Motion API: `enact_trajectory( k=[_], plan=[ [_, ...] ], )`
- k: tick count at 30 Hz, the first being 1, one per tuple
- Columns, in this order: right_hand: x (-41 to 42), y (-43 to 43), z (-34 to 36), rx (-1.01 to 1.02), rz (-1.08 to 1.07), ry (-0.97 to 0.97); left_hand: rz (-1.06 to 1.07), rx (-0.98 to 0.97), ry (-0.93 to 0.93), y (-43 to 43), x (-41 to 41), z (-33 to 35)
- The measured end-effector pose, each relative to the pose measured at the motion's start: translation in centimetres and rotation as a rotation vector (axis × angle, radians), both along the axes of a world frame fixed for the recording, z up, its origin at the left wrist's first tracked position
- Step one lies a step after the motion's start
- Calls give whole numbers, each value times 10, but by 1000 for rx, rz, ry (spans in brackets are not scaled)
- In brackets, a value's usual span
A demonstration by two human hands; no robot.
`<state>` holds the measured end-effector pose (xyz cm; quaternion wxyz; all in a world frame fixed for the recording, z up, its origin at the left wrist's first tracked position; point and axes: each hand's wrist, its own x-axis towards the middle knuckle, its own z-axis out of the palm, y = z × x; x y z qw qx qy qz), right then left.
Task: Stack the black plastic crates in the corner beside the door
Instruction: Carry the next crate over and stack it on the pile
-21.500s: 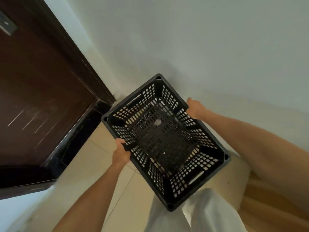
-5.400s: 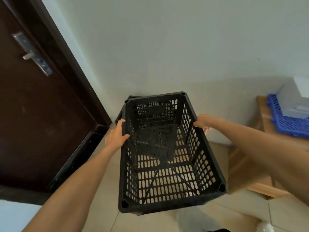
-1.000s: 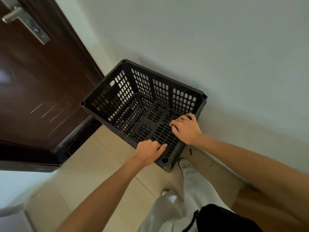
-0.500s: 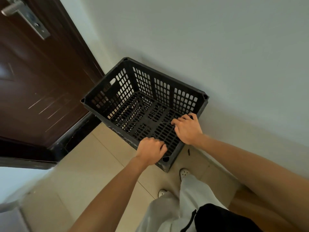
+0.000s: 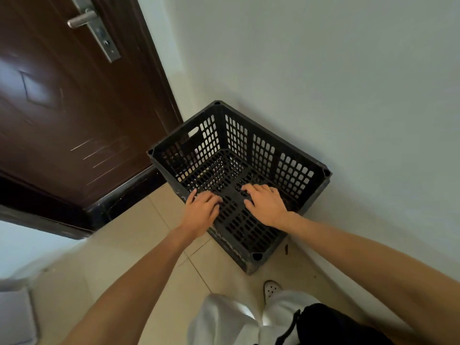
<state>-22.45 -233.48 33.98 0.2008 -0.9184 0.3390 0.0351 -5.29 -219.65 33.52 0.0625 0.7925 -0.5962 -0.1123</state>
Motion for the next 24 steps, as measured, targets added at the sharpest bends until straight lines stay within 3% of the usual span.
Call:
enact_trajectory(
  k=[8,12,18,24],
  plan=[
    [116,60,13,135,6,-105,-14,-93,-36,-5,106,7],
    [181,82,14,157,-124,-118,-87,-93,-69,0,163,5],
    [231,98,-4,13,-214,-9,-103,-102,-20,-10,252,-3],
    [242,67,-10,11,-195,100,-144,-33,53,-62,274,-5]
  ],
)
